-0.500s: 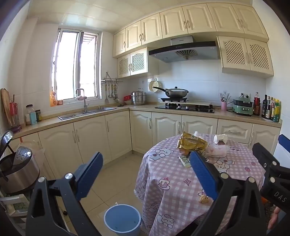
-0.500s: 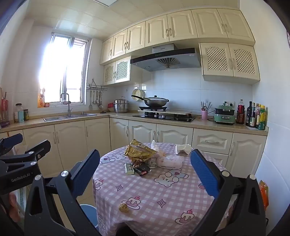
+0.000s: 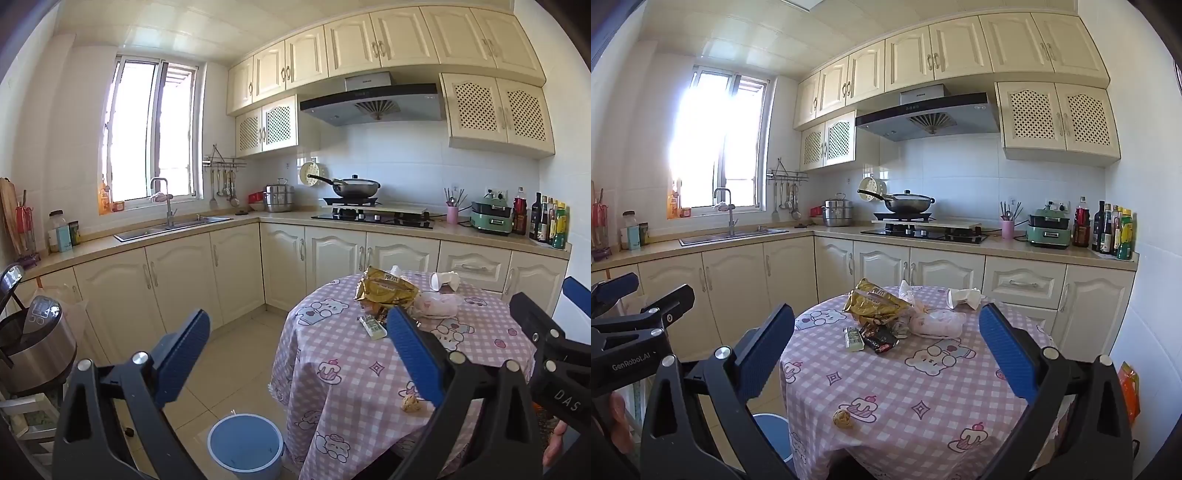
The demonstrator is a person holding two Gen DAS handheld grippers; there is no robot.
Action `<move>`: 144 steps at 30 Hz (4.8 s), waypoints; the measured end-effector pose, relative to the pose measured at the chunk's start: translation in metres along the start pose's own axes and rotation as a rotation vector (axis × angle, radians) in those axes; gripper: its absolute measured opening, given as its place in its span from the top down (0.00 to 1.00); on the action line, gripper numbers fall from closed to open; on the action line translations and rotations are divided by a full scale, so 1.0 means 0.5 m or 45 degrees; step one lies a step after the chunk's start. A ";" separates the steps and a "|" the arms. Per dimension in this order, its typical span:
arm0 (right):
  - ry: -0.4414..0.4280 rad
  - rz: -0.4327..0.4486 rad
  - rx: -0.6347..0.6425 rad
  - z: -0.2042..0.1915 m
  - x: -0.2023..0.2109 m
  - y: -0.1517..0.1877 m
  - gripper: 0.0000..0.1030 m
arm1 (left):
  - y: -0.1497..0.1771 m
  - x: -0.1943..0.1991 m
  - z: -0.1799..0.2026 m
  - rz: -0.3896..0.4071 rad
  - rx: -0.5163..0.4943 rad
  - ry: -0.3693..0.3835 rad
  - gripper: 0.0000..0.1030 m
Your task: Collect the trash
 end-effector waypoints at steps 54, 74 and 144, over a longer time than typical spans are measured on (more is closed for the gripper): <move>0.027 -0.029 -0.035 0.013 -0.039 0.017 0.06 | 0.018 -0.049 -0.010 -0.081 0.028 0.031 0.08; 0.101 -0.284 -0.152 0.153 -0.267 0.100 0.06 | 0.096 -0.301 0.141 -0.399 -0.050 0.288 0.08; -0.268 -0.564 -0.150 0.009 -0.405 0.137 0.94 | 0.185 -0.492 -0.037 -0.486 0.218 0.312 0.75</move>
Point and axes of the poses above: each gripper's, at about its wrist camera, not at the fingertips, and x roughly against the way its jaws point, z to its right, y to its underside, the point moved 2 cm from there along -x, roughly the way its jaws point, and after that the axes turned 5 degrees about -y, right-handed, at the moved point
